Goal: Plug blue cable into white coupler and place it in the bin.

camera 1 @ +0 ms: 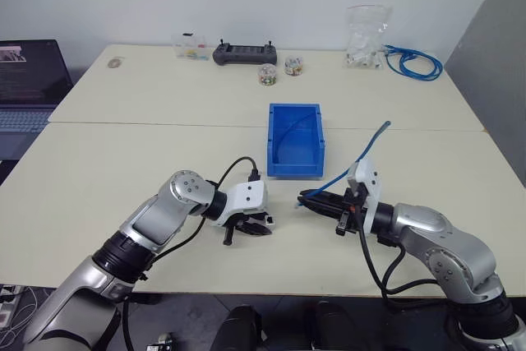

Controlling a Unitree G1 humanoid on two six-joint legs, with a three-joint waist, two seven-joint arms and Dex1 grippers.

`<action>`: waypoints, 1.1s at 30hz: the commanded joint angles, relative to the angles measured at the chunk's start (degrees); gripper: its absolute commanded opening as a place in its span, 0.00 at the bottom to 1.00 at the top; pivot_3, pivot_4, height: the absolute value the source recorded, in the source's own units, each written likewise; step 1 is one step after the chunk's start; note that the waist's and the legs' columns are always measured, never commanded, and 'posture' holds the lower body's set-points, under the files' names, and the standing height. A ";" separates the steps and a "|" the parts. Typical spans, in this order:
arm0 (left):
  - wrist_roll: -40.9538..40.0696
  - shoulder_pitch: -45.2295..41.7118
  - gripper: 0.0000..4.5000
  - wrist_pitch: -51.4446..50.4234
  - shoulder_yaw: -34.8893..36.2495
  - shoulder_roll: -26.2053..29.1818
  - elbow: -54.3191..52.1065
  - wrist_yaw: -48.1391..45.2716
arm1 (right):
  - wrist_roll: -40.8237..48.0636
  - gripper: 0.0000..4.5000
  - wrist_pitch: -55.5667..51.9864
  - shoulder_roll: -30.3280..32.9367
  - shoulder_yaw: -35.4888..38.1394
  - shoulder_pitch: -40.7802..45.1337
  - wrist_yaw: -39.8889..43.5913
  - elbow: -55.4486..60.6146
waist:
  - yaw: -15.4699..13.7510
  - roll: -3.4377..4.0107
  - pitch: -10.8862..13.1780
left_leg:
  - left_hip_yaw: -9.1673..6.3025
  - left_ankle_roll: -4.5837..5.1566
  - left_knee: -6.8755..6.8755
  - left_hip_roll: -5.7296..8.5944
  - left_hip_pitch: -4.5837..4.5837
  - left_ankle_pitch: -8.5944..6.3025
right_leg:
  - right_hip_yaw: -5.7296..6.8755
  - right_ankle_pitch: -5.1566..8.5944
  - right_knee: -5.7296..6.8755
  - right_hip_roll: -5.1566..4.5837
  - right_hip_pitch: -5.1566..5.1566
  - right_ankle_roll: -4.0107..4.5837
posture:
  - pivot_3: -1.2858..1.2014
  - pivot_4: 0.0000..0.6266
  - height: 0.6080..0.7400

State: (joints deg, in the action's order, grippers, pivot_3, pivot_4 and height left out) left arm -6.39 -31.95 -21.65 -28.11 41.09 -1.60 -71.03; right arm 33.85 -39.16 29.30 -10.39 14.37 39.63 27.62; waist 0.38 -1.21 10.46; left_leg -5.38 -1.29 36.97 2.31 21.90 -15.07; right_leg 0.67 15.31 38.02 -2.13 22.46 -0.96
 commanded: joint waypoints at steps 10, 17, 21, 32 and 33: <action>2.50 0.73 0.19 -0.21 -0.57 -1.11 0.85 -2.15 | -9.26 0.02 6.33 -2.30 -9.29 8.98 7.86 -10.82 | 0.12 0.00 -0.01 | -0.08 0.00 0.02 0.01 -0.04 0.00 | 0.05 -0.01 0.00 0.00 -0.07 0.01 | 0.52 0.24 1.00; 2.92 0.67 0.19 0.01 -0.29 -1.67 1.77 -2.37 | -12.47 0.02 9.24 -3.69 -11.02 10.10 10.16 -13.99 | 0.13 0.00 -0.01 | -0.08 0.00 0.02 0.02 -0.05 0.00 | 0.05 -0.08 0.01 0.00 -0.07 0.14 | 0.52 0.24 1.00; 3.36 0.61 0.19 0.27 -0.11 -2.12 2.47 -2.62 | -14.53 0.02 10.39 -3.82 -12.39 10.01 11.16 -14.46 | 0.12 0.01 -0.01 | -0.08 0.00 0.03 0.02 -0.07 0.00 | 0.06 -0.07 0.02 0.00 -0.08 0.12 | 0.52 0.24 1.00; 3.49 1.08 0.19 -0.18 0.09 -2.52 2.78 -3.40 | -19.30 0.02 11.12 -4.54 -15.49 10.82 12.29 -15.58 | 0.27 0.05 -0.13 | -0.08 -0.01 0.02 0.01 -0.19 0.00 | 0.05 -0.07 0.05 0.01 -0.16 0.12 | 0.52 0.24 1.00; 3.51 1.07 0.19 -0.20 0.09 -2.54 2.80 -3.46 | -19.56 0.02 11.17 -4.58 -15.66 10.96 12.47 -15.55 | 0.29 0.09 -0.15 | -0.08 0.00 0.02 0.01 -0.19 0.00 | 0.05 -0.07 0.05 0.01 -0.16 0.12 | 0.52 0.24 1.00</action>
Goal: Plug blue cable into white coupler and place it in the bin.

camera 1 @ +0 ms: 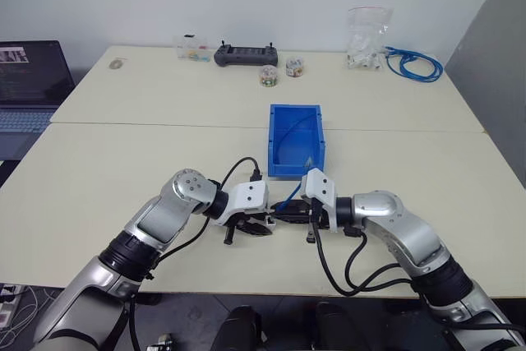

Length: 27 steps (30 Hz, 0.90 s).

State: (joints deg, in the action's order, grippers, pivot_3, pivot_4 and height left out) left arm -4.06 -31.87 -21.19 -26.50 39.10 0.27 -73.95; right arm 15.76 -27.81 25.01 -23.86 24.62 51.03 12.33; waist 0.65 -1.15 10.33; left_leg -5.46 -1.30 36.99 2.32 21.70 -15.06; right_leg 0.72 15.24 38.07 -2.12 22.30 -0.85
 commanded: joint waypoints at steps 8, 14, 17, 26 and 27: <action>1.73 0.45 0.19 -0.24 -1.67 -0.92 2.08 -1.10 | -5.02 0.02 1.22 1.21 -5.26 1.77 4.88 -1.28 | 0.27 0.12 -0.13 | 0.00 0.00 0.00 0.00 -0.03 0.00 | 0.00 0.00 0.01 0.01 -0.02 0.00 | 0.52 0.24 1.00; 1.97 0.58 0.19 0.21 -1.66 -0.75 2.16 -1.31 | -6.91 0.02 3.02 1.95 -6.09 2.45 6.97 -2.87 | 0.30 0.25 -0.31 | 0.01 0.00 0.00 0.01 -0.07 0.00 | 0.00 0.06 0.00 0.01 -0.06 -0.11 | 0.52 0.24 1.00; 2.13 0.64 0.19 0.36 -1.69 -0.86 2.14 -1.31 | -7.47 0.02 3.40 1.04 -6.79 4.22 7.81 -4.61 | 0.41 0.30 -0.41 | 0.01 0.00 0.00 0.01 -0.07 0.00 | -0.02 0.06 0.01 0.01 -0.06 -0.10 | 0.52 0.24 1.00; 2.71 0.34 0.19 0.80 -1.30 -1.68 2.38 -1.28 | -7.82 0.02 0.68 -1.25 -9.66 6.80 12.29 -9.09 | 0.93 0.49 -0.84 | 0.02 0.00 -0.02 0.00 -0.26 0.00 | -0.04 0.06 0.04 0.04 -0.19 -0.10 | 0.52 0.24 1.00; 2.76 0.34 0.19 0.79 -1.20 -1.70 2.40 -1.28 | -8.00 0.02 0.41 -1.14 -10.15 6.50 12.72 -8.99 | 0.93 0.51 -0.89 | 0.02 0.00 -0.03 0.00 -0.28 0.00 | -0.04 0.06 0.04 0.04 -0.22 -0.10 | 0.52 0.24 1.00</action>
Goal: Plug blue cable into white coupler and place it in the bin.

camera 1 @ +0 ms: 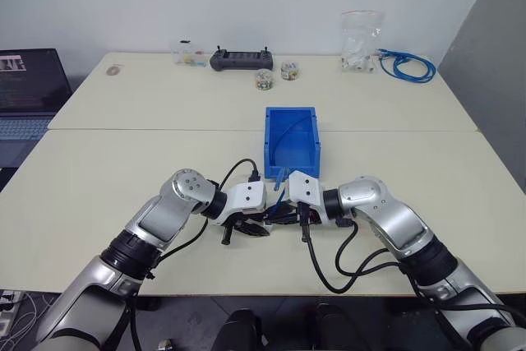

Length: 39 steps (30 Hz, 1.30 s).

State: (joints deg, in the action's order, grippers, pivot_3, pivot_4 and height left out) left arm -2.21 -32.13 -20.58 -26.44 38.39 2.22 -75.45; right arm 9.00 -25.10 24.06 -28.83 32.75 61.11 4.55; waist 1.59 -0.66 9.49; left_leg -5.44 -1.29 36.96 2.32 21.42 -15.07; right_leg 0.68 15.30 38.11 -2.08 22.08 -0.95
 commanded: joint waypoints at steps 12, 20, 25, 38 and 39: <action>1.34 0.46 0.19 -0.04 -0.83 -2.03 0.84 0.46 | -4.45 0.02 -2.96 -1.91 -6.59 -2.86 2.80 -6.62 | 0.10 0.08 -0.58 | 0.01 0.03 -0.15 -0.01 -0.66 -0.03 | -0.03 0.09 -0.11 0.01 -0.63 -0.05 | 0.52 0.24 1.00; 1.31 5.49 0.36 3.03 3.88 -0.41 -0.58 5.05 | 0.42 0.02 -4.10 -1.63 5.64 -2.11 -1.97 -0.57 | 0.06 0.13 -0.62 | -0.02 0.03 -0.13 0.01 -0.62 -0.03 | -0.03 0.10 -0.12 -0.04 -0.62 -0.05 | 0.52 0.24 1.00; -4.78 11.64 0.62 -2.47 11.03 2.49 -8.93 6.14 | 5.26 0.02 -10.01 -1.37 13.22 -1.77 -5.79 6.25 | 0.16 -0.03 -0.33 | -0.04 0.03 -0.13 0.00 -0.29 -0.03 | -0.05 0.09 -0.06 -0.05 -0.26 -0.04 | 0.52 0.24 1.00; -14.10 12.44 1.00 -11.27 24.02 3.82 -19.38 14.35 | 14.28 0.02 -24.06 -1.63 27.96 13.21 -15.06 -3.37 | 0.18 -0.02 -0.02 | -0.09 0.01 -0.05 0.00 0.44 -0.01 | 0.04 -0.09 -0.01 -0.05 0.43 0.23 | 0.52 0.24 1.00; -13.82 12.12 1.00 -10.79 23.73 3.68 -19.08 14.62 | 13.91 0.02 -23.91 -1.68 27.29 15.35 -14.65 -6.67 | 0.20 0.00 0.02 | -0.04 0.01 -0.05 0.00 0.45 -0.01 | 0.00 -0.10 0.02 -0.05 0.47 0.25 | 0.52 0.24 1.00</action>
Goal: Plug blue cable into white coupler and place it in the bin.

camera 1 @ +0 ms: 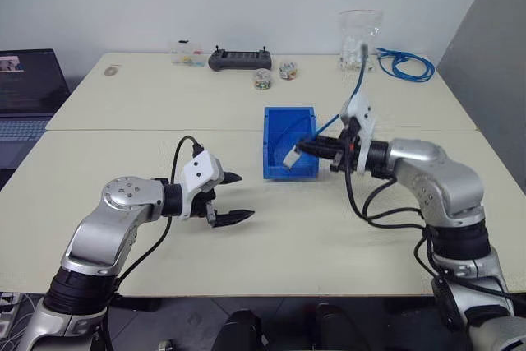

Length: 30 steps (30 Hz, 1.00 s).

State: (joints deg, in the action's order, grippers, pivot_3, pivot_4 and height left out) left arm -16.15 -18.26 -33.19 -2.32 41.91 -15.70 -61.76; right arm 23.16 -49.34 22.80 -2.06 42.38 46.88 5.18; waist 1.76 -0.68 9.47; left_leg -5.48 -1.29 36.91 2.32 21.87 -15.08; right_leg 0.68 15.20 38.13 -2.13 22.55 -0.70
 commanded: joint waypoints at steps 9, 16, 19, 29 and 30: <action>0.24 -3.63 1.00 4.17 -2.87 -0.47 0.35 1.31 | -10.42 0.30 10.39 0.30 -11.61 24.30 11.41 -40.99 | 0.07 0.04 0.10 | 0.22 0.00 -0.02 0.00 0.06 0.00 | -0.12 -0.03 -0.01 0.00 0.11 0.05 | 0.52 0.24 1.00; 0.23 -4.20 1.00 5.15 -3.35 -0.99 1.29 1.99 | -17.03 0.70 23.05 -1.67 -13.67 32.26 15.15 -54.60 | 0.07 0.03 0.14 | 0.43 -0.05 0.01 -0.01 0.52 0.03 | -0.23 -0.03 0.16 -0.02 0.71 0.05 | 0.52 0.24 1.00; -0.30 -4.10 1.00 4.85 -2.52 -1.29 1.60 2.70 | -16.82 0.86 24.17 -2.03 -11.00 33.62 14.10 -56.07 | 0.07 0.03 0.14 | 0.47 -0.12 0.03 -0.01 0.59 0.07 | -0.28 -0.03 0.29 -0.05 0.80 0.05 | 0.52 0.24 1.00; -1.93 -3.73 1.00 2.03 6.39 -0.55 7.33 9.43 | -9.60 0.99 14.58 8.21 -2.28 16.72 16.57 -24.86 | -0.38 0.02 0.15 | 0.25 -0.04 0.13 -0.01 0.62 0.02 | -0.14 -0.03 0.50 -0.06 0.83 0.05 | 0.52 0.24 1.00; -1.74 -4.09 1.00 2.38 7.26 -0.68 7.73 10.60 | -7.46 0.99 12.08 9.46 -0.48 13.66 16.42 -19.75 | -0.31 0.02 0.15 | 0.25 -0.04 0.15 0.00 0.66 0.02 | -0.15 -0.03 0.50 -0.06 0.84 0.05 | 0.52 0.24 1.00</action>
State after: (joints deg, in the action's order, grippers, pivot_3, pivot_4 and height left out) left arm -17.57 -21.10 -31.13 2.42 41.08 -7.46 -53.15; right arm 11.58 -33.47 30.77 -6.04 57.68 63.08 -24.06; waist 1.46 -0.66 9.62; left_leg -5.21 -1.32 37.07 2.33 22.55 -15.05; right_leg 0.52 15.18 38.64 -2.21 23.40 -0.65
